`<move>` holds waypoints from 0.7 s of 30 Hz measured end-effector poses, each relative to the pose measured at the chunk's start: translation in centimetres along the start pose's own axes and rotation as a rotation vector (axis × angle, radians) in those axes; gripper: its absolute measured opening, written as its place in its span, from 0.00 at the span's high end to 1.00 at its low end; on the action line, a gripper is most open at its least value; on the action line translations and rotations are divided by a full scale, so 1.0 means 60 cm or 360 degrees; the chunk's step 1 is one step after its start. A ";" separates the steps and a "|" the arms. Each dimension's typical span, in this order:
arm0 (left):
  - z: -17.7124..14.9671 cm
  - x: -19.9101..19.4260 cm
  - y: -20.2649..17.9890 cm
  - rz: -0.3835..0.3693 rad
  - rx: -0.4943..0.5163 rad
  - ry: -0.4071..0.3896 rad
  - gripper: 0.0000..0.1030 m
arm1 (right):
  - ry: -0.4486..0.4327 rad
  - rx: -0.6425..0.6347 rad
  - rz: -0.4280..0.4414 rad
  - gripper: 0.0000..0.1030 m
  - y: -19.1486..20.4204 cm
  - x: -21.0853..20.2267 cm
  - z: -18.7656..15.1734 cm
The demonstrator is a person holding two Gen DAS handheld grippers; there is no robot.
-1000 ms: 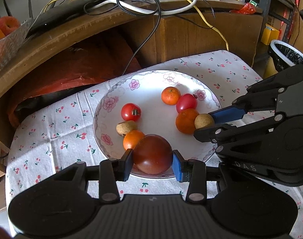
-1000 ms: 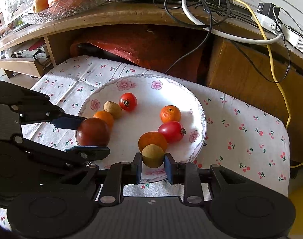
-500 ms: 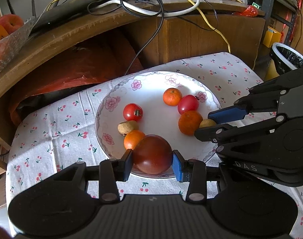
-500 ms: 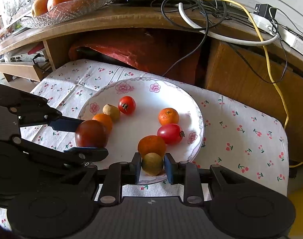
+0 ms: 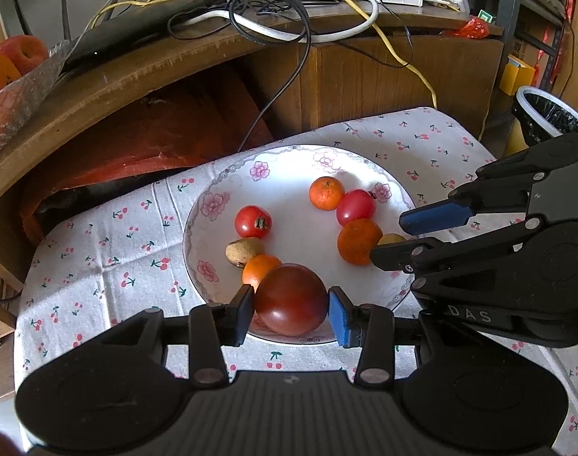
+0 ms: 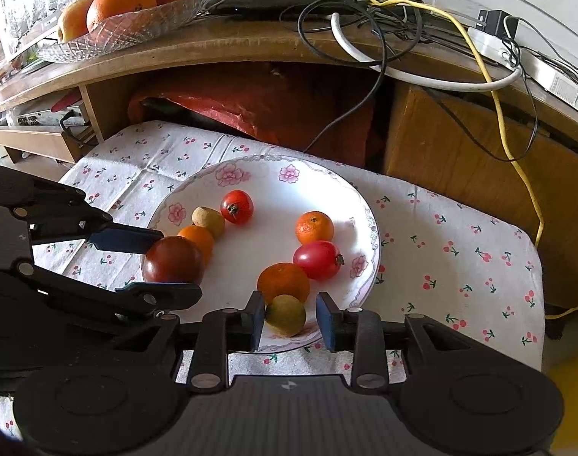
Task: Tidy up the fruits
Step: 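Lower both fruits into the bowl and open both tools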
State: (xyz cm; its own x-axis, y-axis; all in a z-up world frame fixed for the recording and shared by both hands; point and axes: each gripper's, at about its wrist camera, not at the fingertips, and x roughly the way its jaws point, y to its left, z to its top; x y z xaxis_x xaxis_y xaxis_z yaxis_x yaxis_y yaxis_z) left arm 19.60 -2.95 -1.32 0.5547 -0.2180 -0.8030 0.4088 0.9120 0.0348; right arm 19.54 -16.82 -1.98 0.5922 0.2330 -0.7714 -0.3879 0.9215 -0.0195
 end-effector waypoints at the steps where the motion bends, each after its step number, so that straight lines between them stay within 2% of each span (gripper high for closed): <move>1: 0.000 -0.001 0.000 0.0001 0.0001 -0.0002 0.52 | -0.0002 0.0003 0.0000 0.72 -0.001 -0.001 -0.001; 21: 0.010 -0.028 0.015 0.0021 -0.0088 -0.0133 0.47 | -0.0103 0.0094 -0.0049 0.70 -0.015 -0.025 0.002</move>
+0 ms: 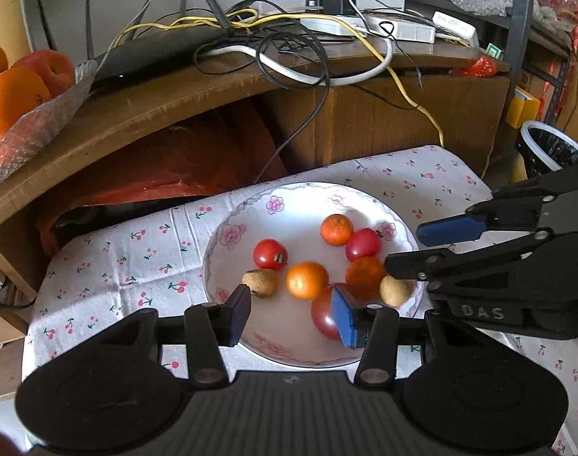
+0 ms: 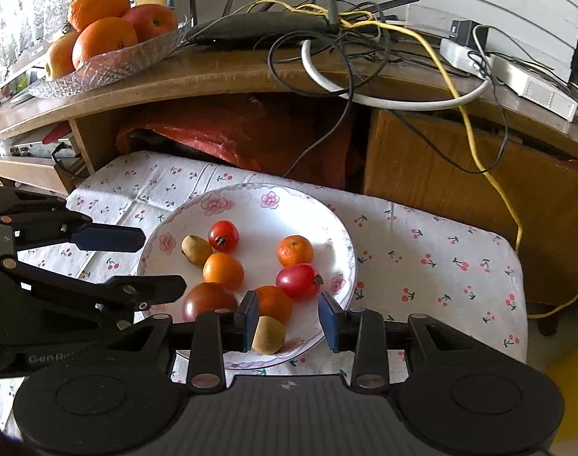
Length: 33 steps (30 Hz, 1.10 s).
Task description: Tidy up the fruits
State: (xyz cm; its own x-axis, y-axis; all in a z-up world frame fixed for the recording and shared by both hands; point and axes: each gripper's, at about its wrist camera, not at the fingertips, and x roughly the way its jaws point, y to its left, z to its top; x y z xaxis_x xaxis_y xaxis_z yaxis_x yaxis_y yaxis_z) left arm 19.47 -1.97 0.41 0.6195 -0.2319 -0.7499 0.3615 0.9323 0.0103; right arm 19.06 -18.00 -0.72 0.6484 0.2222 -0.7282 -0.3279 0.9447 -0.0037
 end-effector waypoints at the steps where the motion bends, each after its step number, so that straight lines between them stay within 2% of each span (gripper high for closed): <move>1: 0.000 0.000 0.001 0.0001 -0.0006 0.0001 0.47 | -0.0002 0.0005 -0.0007 0.70 -0.001 -0.002 -0.001; 21: -0.039 -0.038 -0.006 -0.0003 -0.0047 0.0020 0.39 | 0.0044 0.0140 -0.0065 0.70 0.023 -0.064 -0.057; 26: -0.055 -0.054 -0.007 0.0013 -0.0069 0.0015 0.28 | 0.0052 0.0171 -0.0066 0.70 0.031 -0.080 -0.070; 33: -0.073 -0.072 -0.015 0.0068 -0.0075 0.0005 0.24 | 0.0051 0.0221 -0.0064 0.66 0.039 -0.104 -0.094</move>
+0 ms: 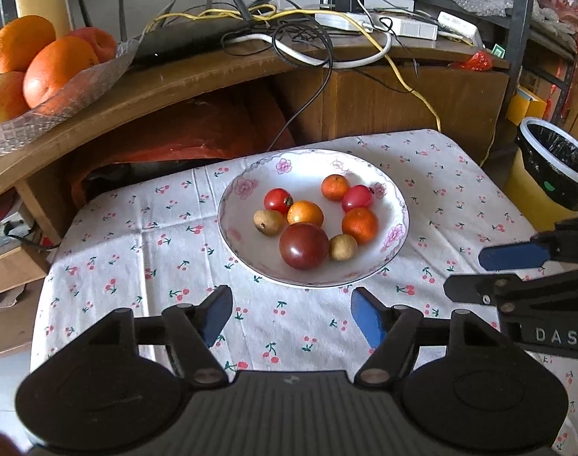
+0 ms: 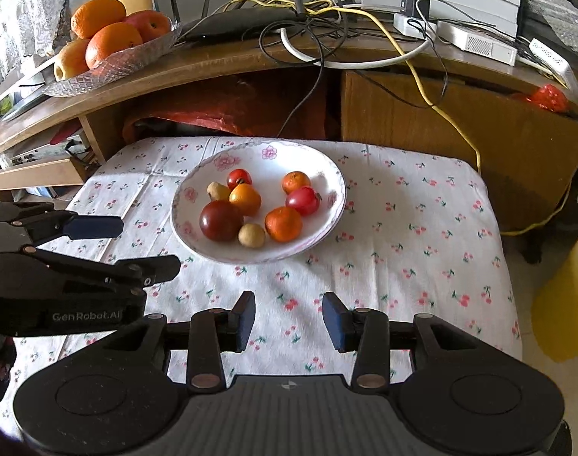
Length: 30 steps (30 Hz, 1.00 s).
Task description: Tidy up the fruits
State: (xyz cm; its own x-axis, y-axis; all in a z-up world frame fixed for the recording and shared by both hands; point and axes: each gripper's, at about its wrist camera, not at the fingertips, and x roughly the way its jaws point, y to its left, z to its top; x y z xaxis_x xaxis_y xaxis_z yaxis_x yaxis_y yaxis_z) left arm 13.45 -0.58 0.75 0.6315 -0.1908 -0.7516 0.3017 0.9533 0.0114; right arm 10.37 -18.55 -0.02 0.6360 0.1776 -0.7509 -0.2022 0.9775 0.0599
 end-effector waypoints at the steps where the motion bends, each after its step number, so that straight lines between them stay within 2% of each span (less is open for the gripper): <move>1: -0.001 -0.003 -0.002 0.0004 0.0000 -0.0004 0.23 | -0.0002 0.0003 0.0004 0.66 0.001 -0.003 -0.002; 13: -0.024 -0.039 -0.024 0.0080 -0.0001 -0.0088 0.12 | -0.0029 0.0045 0.0006 0.66 0.003 -0.041 -0.030; 22: -0.043 -0.063 -0.022 0.0047 -0.0113 -0.0105 0.00 | -0.0044 0.0055 0.0019 0.66 0.010 -0.065 -0.047; 30: -0.060 -0.084 -0.037 0.0107 -0.0113 -0.0138 0.00 | -0.0064 0.0071 0.0027 0.66 0.013 -0.087 -0.060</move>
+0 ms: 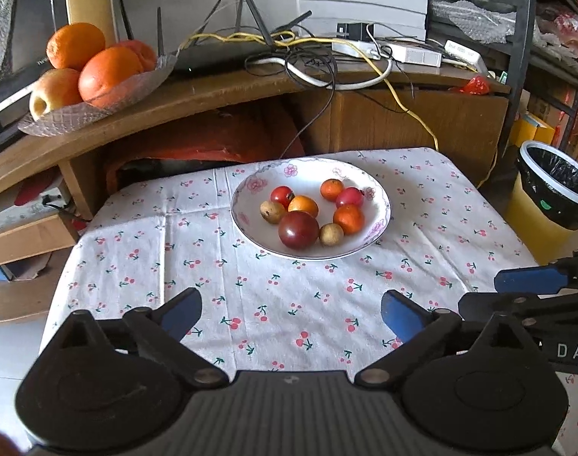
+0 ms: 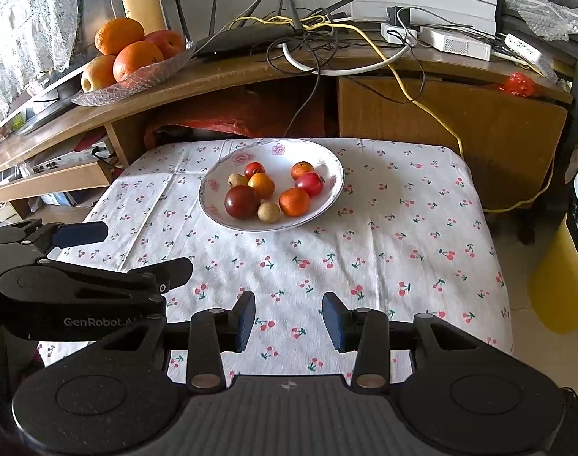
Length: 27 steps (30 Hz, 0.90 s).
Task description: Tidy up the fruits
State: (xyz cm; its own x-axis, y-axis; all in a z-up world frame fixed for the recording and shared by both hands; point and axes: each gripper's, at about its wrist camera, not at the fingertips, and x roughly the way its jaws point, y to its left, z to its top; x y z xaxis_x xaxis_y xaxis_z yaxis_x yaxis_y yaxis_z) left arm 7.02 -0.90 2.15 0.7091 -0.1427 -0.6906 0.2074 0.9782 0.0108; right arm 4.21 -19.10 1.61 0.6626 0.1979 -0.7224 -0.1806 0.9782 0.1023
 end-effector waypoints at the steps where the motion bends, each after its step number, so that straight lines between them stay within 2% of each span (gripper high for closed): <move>1: -0.001 -0.003 -0.001 0.0006 -0.0001 -0.0007 0.00 | -0.0001 -0.0002 0.0000 0.66 0.001 -0.002 -0.002; 27: -0.038 -0.051 -0.035 0.0147 0.0019 0.0006 0.00 | 0.0030 0.0034 0.0013 0.64 0.011 -0.032 -0.047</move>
State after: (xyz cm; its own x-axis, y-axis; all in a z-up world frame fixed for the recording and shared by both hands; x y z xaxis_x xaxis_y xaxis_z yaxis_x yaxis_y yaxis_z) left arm 2.87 -2.18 2.58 0.7230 -0.0515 -0.6889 0.1494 0.9853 0.0831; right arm 0.76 -19.03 1.12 0.6473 0.2048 -0.7342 -0.1704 0.9777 0.1225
